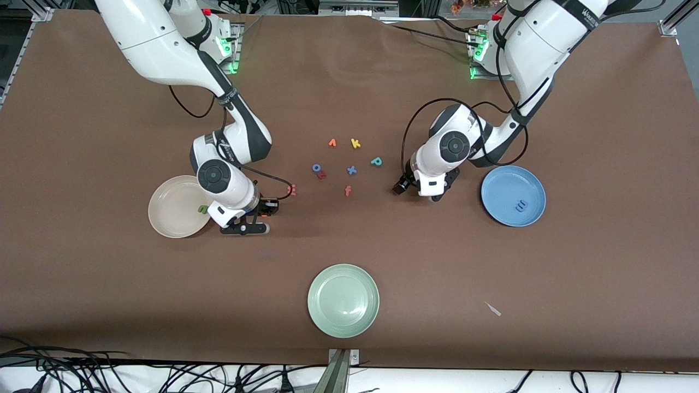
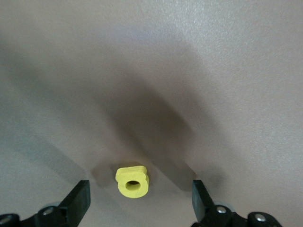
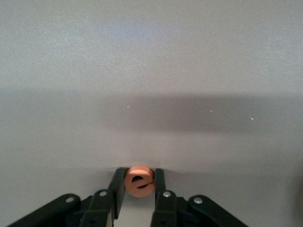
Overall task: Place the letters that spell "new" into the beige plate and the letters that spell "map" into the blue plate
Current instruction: 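Place the d on the blue plate and the e on the white plate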
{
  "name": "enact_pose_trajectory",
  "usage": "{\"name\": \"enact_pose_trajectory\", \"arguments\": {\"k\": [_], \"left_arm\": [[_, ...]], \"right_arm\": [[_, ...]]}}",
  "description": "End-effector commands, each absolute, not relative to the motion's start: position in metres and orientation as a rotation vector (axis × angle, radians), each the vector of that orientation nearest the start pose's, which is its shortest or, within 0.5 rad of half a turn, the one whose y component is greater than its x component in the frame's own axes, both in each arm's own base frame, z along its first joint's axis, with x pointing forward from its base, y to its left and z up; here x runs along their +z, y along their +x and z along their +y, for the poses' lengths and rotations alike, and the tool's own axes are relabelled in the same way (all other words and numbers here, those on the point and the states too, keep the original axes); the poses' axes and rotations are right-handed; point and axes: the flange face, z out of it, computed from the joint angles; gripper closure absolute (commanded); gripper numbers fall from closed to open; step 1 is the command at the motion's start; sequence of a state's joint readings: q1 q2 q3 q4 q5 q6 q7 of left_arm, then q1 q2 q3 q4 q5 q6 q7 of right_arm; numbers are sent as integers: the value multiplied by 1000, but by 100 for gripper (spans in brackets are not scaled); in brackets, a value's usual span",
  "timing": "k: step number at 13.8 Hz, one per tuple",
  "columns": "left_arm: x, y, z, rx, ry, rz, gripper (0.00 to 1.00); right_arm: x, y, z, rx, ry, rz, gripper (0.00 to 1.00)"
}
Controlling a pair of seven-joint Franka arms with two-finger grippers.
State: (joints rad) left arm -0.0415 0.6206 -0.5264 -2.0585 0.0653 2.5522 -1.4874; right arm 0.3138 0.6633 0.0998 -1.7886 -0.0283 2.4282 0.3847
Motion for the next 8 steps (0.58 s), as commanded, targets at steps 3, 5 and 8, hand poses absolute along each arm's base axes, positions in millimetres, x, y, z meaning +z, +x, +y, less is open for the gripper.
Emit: {"name": "enact_pose_trajectory", "arguments": {"k": [3,5,8], "left_arm": [[176,487,-313,353,-2861,-1478,48],[175,487,-312,354,-2858,-1479,55],[173,487,-312,360,-2855,-1476,57]], "right_arm": [[209,623,261,115,-3109,-70,90],[231,627,249,186,-3127,-166,90],[239,629,204,265,-3159,-290,90]]}}
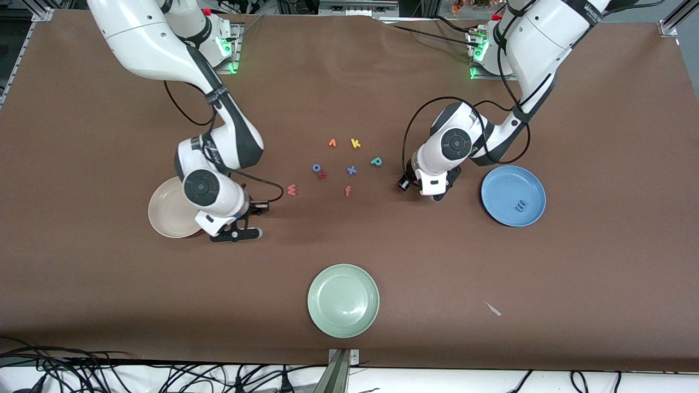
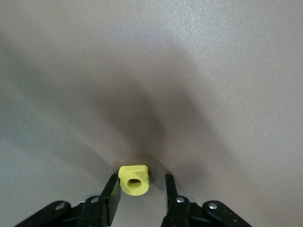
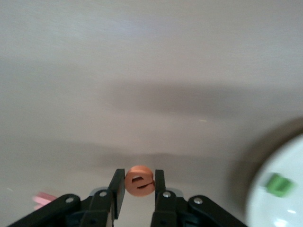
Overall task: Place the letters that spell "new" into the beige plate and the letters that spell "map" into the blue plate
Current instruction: 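Place the d on the blue plate and the e on the white plate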
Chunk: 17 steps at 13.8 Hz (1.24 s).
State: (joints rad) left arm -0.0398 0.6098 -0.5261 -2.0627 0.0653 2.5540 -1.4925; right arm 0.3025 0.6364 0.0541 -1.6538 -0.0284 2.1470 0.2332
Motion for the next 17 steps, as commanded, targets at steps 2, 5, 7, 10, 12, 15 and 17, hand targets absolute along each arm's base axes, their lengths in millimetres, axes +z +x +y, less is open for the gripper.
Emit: {"name": "enact_pose_trajectory", "arguments": {"k": [2,5,7,10,12,15,17], "left_arm": [[175,488,-311,355,-2855,-1480,88],[184,492,-307,332,-2860,-1474,100],[200,498,-304,302,-2866,-1457,100],[223,508,-285,295,-2856,-1360,100],[237,517,-262,303,-2878,-1243,100],[258,537,-228,341,-2915,-1056,100],[275,556,-200,385,-2936,-945,100]], "right_arm": [[243,621,179,271,-3172,-357,90],[252,610,144,272,-3171,-440,90],[243,602,120,236,-3169,-503,90],[223,594,88,163,-3158,-617,90],[219,592,86,151,-3155,-638,72],[226,593,92,150,-3156,-568,0],[232,589,124,144,-3157,-458,0]]}}
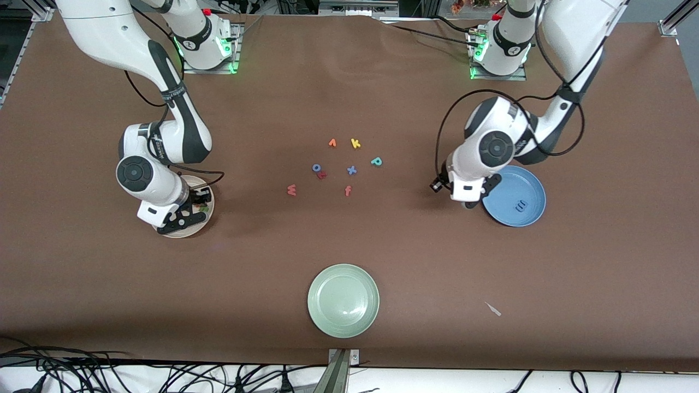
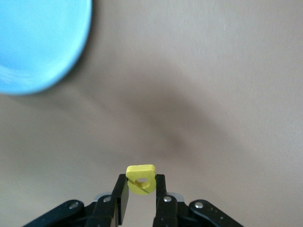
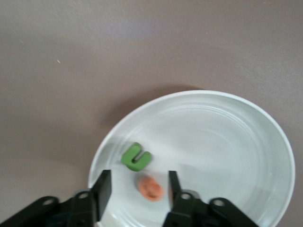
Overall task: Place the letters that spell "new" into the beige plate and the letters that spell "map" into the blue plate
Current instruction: 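Place the d on the blue plate and the e on the white plate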
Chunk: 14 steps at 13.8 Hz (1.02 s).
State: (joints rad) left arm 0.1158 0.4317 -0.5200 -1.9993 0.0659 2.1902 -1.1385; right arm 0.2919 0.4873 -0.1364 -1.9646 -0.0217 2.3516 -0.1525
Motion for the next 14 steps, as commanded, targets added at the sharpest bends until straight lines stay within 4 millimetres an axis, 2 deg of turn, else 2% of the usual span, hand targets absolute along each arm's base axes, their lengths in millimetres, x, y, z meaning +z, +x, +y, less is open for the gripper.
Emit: {"name": "enact_pose_trajectory", "arguments": {"k": [1,3,5,7,9,10,12,14], "left_arm": [[284,566,-184,408,-2951,-883,100],[294,577,-156,442,-2975,-788,100],[293,584,-122,461,-3020,-673,100],[288,590,-83,456,-3052,-533,100],[284,592,-65,445,-3056,-411,100],[276,591,-56,449,-3043,-342,100],[257,592,-31,468,-3031,-268,100],[237,591,-22,516,-3049,-233,100]], "right_arm": [[234,586,141,136,-3154,-413,0],[233,576,182,127,-3147,-305,0],[234,569,214,107,-3141,-187,0],[232,563,238,84,-3132,-125,0],[222,556,261,55,-3127,-41,0],[214,549,277,40,-3122,-9,0],[203,543,295,7,-3108,67,0],[195,537,308,-12,-3097,120,0]]}}
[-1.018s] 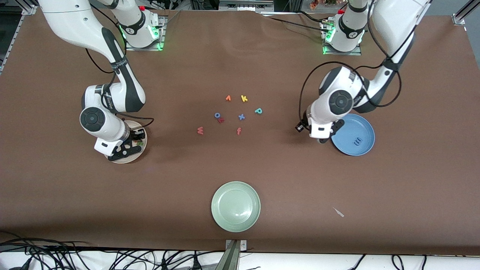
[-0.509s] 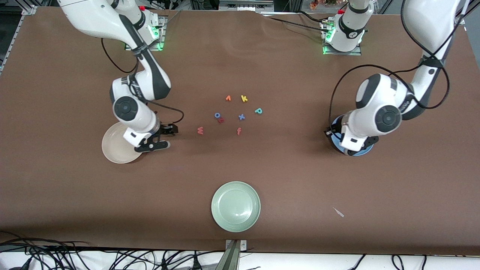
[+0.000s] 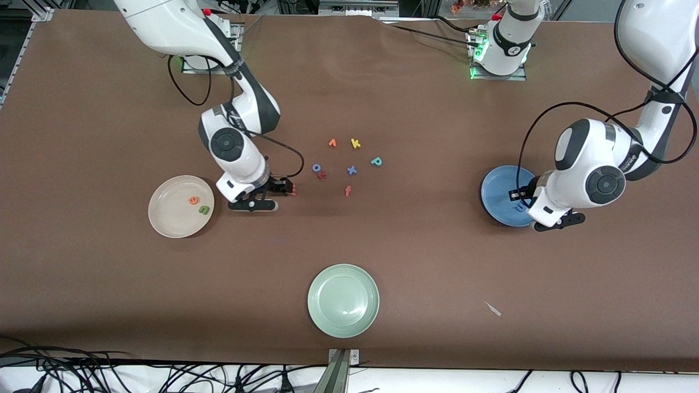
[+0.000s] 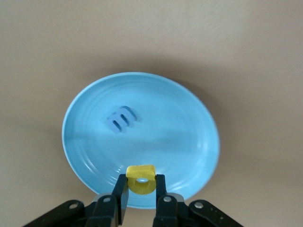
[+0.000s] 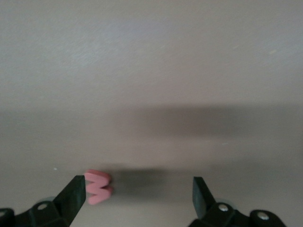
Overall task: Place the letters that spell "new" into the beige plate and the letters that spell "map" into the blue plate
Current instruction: 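Place the pink w on the white plate while the left gripper withdraws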
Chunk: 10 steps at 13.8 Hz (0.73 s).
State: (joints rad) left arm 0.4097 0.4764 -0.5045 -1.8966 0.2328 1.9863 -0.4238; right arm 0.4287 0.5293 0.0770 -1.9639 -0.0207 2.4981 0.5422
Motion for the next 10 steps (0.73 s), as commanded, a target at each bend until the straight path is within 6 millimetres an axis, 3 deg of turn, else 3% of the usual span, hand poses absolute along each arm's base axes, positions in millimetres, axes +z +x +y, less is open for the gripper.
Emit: {"name": "enact_pose_trajectory", "arguments": {"k": [1,6,8,9,10], "left_arm": [[231,591,-21,520,-3055,-234,100],[183,573,-11,674,-3053,-248,100],[178,568,-7,695,-3049,-257,98],[177,567,-7,703,-3046,-256,90],[177,566,-7,706,-3045,-255,61]], "right_arm": [[193,536,315,-19,-3093,140,0],[179,533,336,-10,-3091,150,0],[179,533,336,-10,-3091,150,8],[177,533,336,-10,-3091,151,13],[176,532,336,-12,-3090,148,19]]}}
